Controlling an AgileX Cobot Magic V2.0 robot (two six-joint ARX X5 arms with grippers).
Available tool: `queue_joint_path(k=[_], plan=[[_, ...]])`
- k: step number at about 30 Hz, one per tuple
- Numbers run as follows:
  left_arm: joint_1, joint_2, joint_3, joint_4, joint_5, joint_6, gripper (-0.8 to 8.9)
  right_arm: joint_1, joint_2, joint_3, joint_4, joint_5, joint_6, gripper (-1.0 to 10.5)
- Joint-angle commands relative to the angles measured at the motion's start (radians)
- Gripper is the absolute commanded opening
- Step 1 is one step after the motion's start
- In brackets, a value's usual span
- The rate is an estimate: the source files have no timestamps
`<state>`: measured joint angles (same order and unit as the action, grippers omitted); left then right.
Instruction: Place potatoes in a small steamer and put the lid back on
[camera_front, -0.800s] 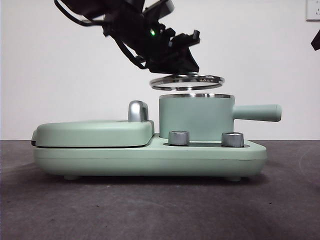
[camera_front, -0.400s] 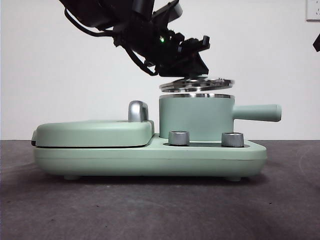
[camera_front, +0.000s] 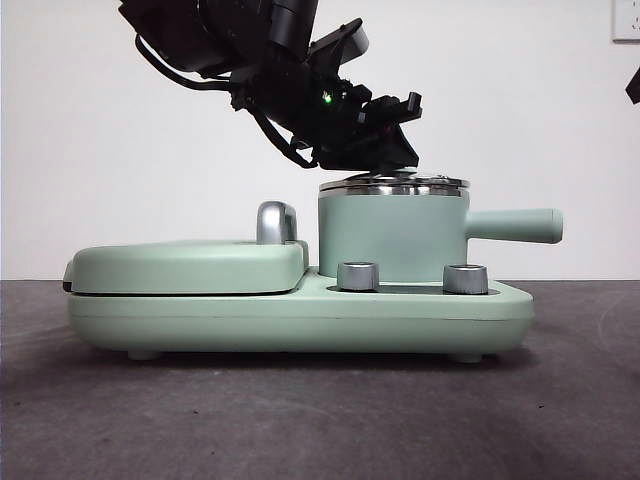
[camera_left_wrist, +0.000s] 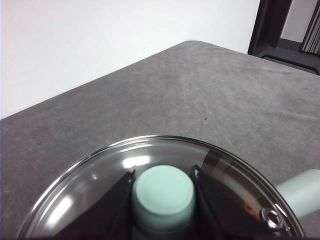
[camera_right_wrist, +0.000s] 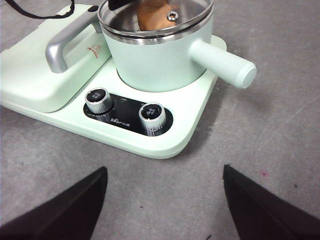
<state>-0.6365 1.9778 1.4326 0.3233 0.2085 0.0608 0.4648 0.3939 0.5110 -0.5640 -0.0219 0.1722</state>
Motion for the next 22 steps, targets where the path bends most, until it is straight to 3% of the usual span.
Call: queue_joint_path(k=[1,12,17,22], plan=[[-0.006,0.024,0.034,0.012,0.002,0.003,0.09,0.006,0.003,0.006,0.005,0.004,-0.001,3.6],[-0.005,0.024,0.034,-0.064,0.001,0.036,0.17,0.006,0.003,0.006,-0.006,0.004,-0.001,3.6],[-0.004,0.024,0.035,-0.037,0.001,0.034,2.79,0.006,0.003,0.006,-0.014,0.004,-0.001,3.6],[-0.004,0.007,0.049,-0.043,0.001,0.024,2.99,0.006,0.002,0.006,-0.018,0.004,0.0,3.6]])
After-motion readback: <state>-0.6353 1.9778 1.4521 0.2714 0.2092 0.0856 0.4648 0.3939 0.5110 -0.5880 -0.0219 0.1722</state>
